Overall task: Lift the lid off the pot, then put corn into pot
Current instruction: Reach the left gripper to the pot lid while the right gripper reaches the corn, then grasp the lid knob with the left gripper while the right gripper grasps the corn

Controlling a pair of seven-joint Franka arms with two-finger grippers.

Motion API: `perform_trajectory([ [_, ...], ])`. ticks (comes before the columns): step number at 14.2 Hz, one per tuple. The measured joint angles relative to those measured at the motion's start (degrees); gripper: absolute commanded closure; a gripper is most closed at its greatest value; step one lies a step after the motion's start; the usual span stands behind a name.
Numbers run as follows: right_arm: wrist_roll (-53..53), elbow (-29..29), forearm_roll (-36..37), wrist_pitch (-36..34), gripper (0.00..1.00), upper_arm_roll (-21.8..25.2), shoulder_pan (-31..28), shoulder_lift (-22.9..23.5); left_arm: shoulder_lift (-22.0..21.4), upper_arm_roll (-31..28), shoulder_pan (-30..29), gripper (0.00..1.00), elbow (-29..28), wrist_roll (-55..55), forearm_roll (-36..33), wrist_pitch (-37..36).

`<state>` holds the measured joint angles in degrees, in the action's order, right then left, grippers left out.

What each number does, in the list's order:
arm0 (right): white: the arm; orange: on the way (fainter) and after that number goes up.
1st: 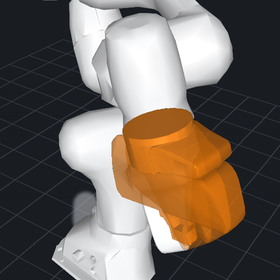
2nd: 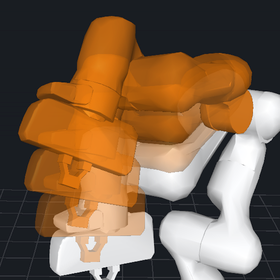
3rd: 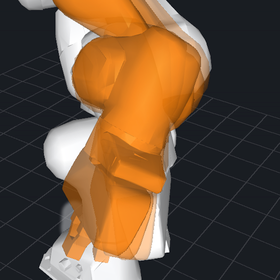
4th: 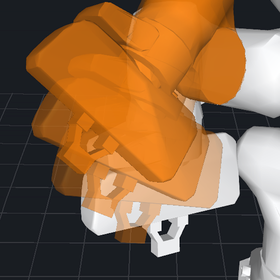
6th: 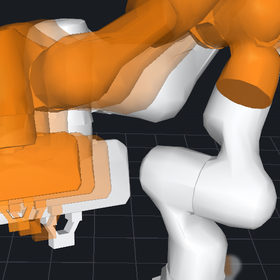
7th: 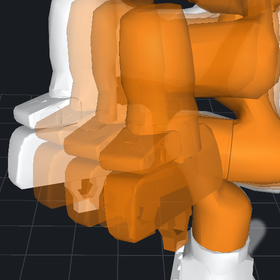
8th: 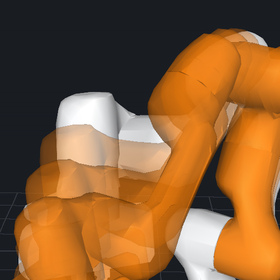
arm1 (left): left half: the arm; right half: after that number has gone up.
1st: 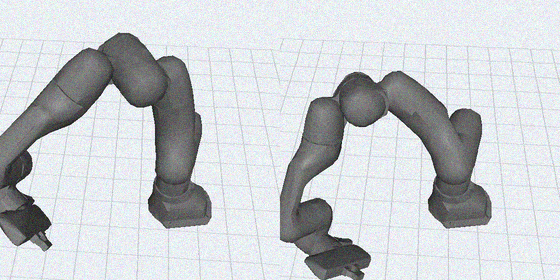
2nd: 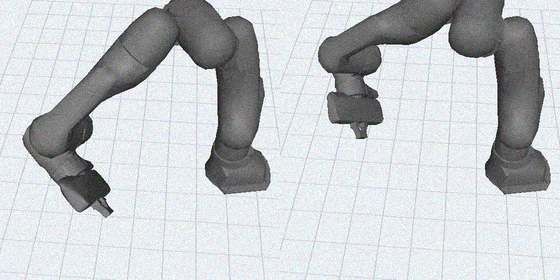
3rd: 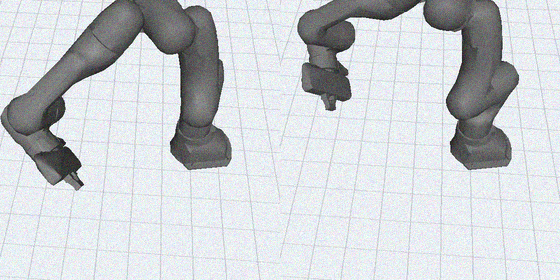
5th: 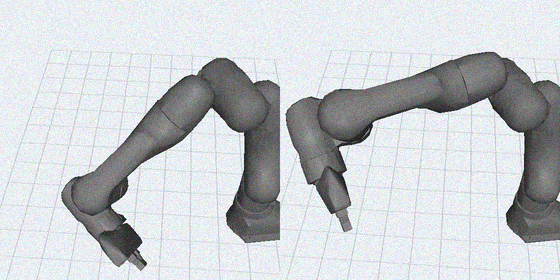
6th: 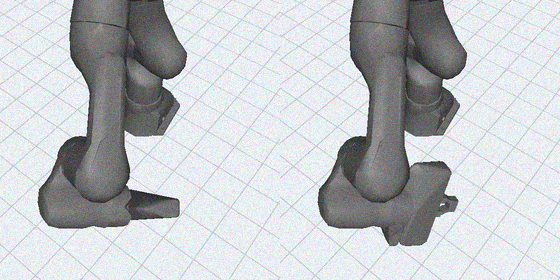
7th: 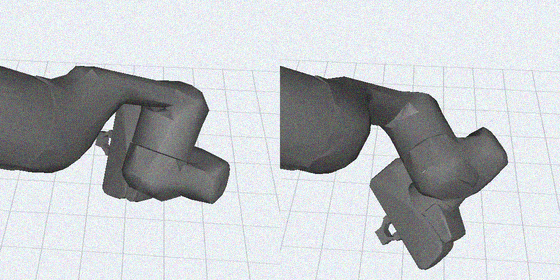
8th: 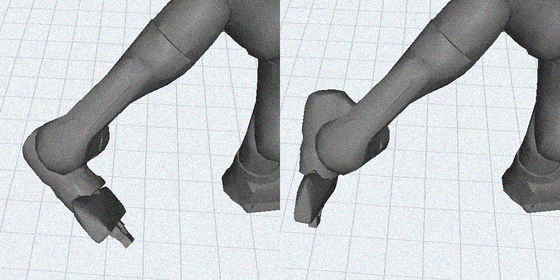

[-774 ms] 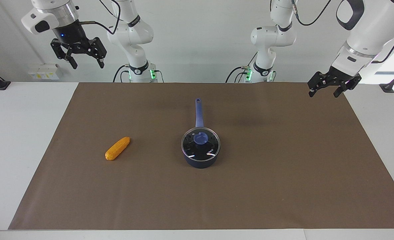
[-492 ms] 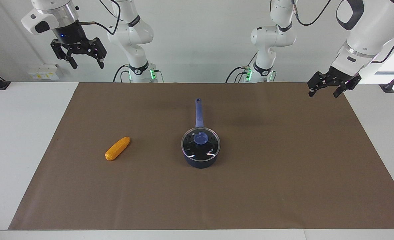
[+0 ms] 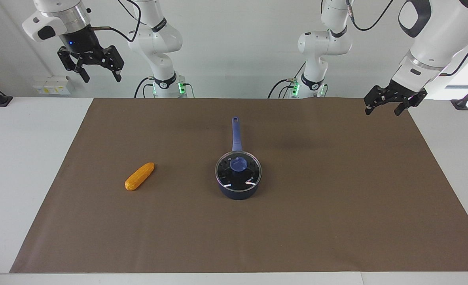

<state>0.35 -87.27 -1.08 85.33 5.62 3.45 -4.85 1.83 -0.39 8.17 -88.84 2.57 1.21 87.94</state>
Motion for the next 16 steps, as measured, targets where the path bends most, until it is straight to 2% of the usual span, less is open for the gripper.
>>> perform_trajectory([
  [4,-2.83,-5.29,0.00,9.08,0.00,-0.16,0.15,1.11,0.23,0.49,8.01,0.00,-0.43,5.62,0.34,0.11],
  [7,-6.75,-6.74,0.00,14.22,0.00,-0.65,0.24,4.48,0.51,0.61,13.95,0.00,-1.06,10.65,0.38,1.43],
  [11,-10.89,-7.33,0.00,23.65,0.00,-0.72,0.57,12.59,3.14,0.67,19.50,0.00,-1.90,15.74,0.38,7.10],
  [14,-13.09,-7.36,0.00,31.87,0.00,-0.84,0.94,19.85,7.21,0.68,22.52,0.00,-1.85,20.32,0.38,13.69],
  [16,-14.03,-7.31,-0.03,34.85,0.00,-0.86,0.95,23.07,11.43,0.68,24.32,0.00,-0.68,22.72,0.38,16.17],
])
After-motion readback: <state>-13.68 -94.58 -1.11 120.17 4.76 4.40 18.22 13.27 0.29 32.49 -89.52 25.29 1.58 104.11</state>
